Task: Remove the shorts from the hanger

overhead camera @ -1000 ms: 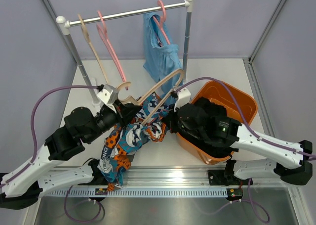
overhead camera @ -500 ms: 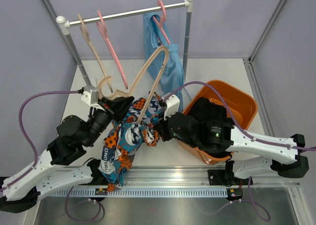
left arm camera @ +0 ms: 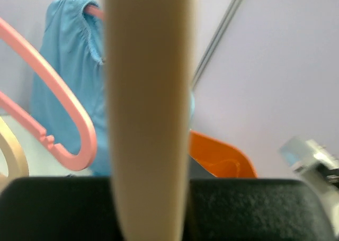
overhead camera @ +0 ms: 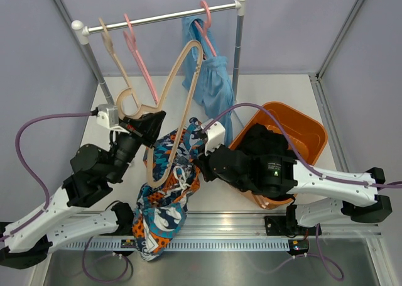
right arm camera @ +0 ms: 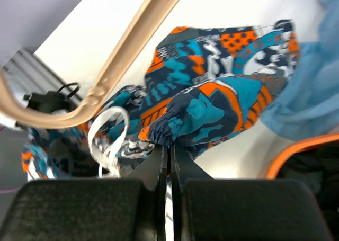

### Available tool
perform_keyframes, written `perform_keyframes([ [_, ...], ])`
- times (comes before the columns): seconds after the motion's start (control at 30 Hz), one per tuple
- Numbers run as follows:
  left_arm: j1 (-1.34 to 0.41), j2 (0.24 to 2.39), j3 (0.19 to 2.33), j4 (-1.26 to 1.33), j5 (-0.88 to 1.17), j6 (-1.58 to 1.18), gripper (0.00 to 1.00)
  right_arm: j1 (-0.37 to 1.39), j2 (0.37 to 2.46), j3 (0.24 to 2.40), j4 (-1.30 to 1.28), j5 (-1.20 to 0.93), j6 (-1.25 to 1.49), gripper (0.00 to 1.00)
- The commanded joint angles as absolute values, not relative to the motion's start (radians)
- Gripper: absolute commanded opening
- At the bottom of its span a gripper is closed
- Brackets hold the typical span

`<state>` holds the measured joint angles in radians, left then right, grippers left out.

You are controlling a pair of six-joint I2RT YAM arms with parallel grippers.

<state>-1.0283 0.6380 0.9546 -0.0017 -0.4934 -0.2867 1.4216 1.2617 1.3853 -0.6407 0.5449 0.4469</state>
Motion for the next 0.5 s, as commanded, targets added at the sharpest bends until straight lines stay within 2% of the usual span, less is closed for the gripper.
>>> perform_keyframes([
  [0.0, -1.032, 0.696, 1.074, -0.055, -0.566, -0.261, 0.00, 1.430, 1.241, 1.491, -0.722, 0.737, 0.428, 0.00],
  [0.07, -1.032, 0.741, 1.126, -0.170, -0.572, -0.255, 0.00, 1.428, 1.209, 1.522, -0.774, 0.811, 0.411, 0.00],
  [0.23, -1.032, 0.736, 1.161, -0.242, -0.597, -0.239, 0.00, 1.430, 1.132, 1.724, -0.792, 1.023, 0.234, 0.00],
  [0.47, -1.032, 0.686, 1.134, -0.291, -0.618, -0.224, 0.00, 1.430, 0.976, 1.879, -0.337, 1.086, -0.234, 0.00],
])
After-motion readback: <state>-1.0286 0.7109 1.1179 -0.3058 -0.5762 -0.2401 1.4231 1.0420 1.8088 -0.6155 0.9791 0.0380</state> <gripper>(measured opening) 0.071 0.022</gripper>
